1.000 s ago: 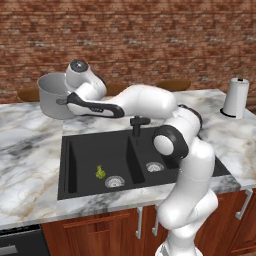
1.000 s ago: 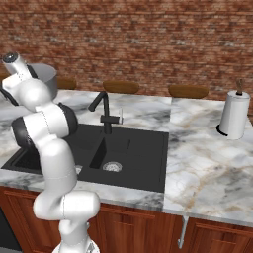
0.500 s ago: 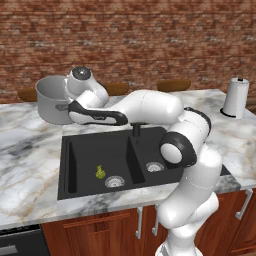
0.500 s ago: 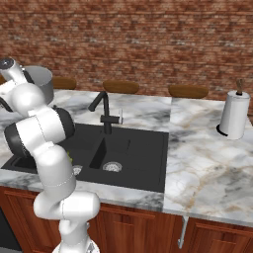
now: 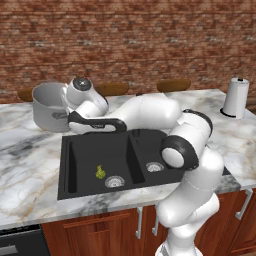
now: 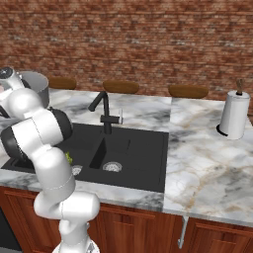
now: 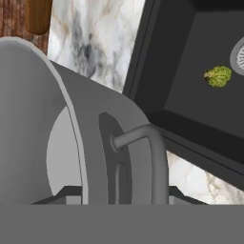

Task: Dump the broccoli from the pot into the sink. Then turn on the water and wash the broccoli. Then turn off the water and put the broccoli back in the pot.

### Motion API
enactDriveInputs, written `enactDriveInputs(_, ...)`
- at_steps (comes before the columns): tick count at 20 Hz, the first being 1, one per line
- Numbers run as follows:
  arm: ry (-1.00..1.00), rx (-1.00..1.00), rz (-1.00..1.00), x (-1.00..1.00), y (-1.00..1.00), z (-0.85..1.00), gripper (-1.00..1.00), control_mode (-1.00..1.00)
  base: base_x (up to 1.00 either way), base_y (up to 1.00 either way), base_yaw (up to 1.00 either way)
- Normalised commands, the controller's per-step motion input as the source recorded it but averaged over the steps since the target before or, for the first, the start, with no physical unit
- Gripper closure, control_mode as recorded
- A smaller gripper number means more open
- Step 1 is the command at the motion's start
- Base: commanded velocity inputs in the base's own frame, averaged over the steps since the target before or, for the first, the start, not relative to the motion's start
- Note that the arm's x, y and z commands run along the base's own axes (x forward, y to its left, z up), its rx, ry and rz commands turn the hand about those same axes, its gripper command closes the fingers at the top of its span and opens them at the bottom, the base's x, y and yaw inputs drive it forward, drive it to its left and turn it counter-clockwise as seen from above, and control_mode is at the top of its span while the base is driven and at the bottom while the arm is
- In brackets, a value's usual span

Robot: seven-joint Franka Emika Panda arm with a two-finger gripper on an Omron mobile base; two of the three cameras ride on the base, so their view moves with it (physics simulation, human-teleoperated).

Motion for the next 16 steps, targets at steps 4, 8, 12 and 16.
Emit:
enactDriveInputs(4,0.00,0.00,0.00,-0.24,0.28,-0.12,1.00,-1.00,0.00,0.00,0.00)
enactDriveInputs(8,0.00,0.00,0.00,-0.31,0.33,-0.10,1.00,-1.00,0.00,0.00,0.00)
enactDriveInputs(12,0.00,0.00,0.00,-0.34,0.34,-0.10,1.00,-1.00,0.00,0.00,0.00)
enactDriveInputs(16,0.00,0.00,0.00,-0.32,0.39,-0.14,1.00,-1.00,0.00,0.00,0.00)
